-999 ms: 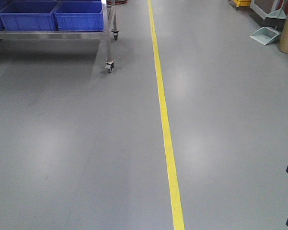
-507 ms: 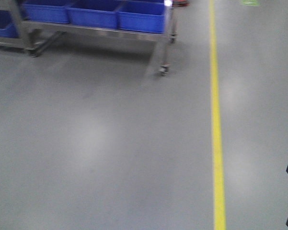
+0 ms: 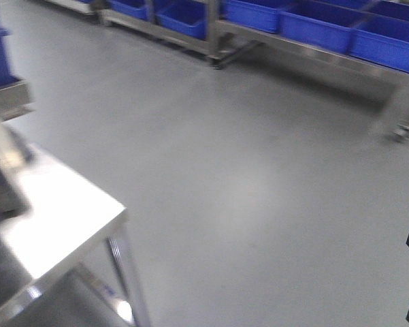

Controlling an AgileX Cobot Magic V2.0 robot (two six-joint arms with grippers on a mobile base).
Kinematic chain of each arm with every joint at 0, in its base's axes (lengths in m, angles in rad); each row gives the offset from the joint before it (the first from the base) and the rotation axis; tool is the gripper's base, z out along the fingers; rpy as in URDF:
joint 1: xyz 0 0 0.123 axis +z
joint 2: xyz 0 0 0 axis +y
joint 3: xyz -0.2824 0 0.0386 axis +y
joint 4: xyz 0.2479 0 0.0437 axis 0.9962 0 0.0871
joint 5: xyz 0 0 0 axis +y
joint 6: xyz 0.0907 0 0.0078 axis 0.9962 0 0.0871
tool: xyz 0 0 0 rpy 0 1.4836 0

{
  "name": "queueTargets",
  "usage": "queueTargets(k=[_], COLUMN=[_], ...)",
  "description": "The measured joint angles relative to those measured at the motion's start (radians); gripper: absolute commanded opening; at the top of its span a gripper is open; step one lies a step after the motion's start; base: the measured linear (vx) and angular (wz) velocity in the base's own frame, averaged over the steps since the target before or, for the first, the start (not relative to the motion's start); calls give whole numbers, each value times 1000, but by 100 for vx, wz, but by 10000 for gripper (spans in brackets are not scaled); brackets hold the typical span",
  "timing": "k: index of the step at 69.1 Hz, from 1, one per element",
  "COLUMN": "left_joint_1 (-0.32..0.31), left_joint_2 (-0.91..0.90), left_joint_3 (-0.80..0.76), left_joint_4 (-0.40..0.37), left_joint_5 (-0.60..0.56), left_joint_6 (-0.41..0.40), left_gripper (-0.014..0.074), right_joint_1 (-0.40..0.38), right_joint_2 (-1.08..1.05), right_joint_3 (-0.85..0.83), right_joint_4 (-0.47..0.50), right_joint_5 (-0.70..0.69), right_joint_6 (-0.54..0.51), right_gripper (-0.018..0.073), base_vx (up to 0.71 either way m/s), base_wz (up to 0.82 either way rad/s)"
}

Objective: Move and align brake pads A on conveyor
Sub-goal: 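Approach the steel table and stop facing the two brake pads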

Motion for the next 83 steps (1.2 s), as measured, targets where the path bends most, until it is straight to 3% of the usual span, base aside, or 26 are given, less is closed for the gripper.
queueTargets(k=[53, 83], left_joint_1=[0, 0], left_joint_2=[0, 0], left_joint_3=[0, 0], left_joint_4=[0, 0], left_joint_5=[0, 0], left_joint_6=[0, 0], left_gripper=[-6, -6], right_joint_1=[0, 0], right_joint_2=[0, 0], right_joint_3=[0, 0], right_joint_4=[0, 0], right_joint_5=[0, 0], right_joint_6=[0, 0], right_gripper=[-8, -8], base_vx=[3, -4], base_wz=[89, 41])
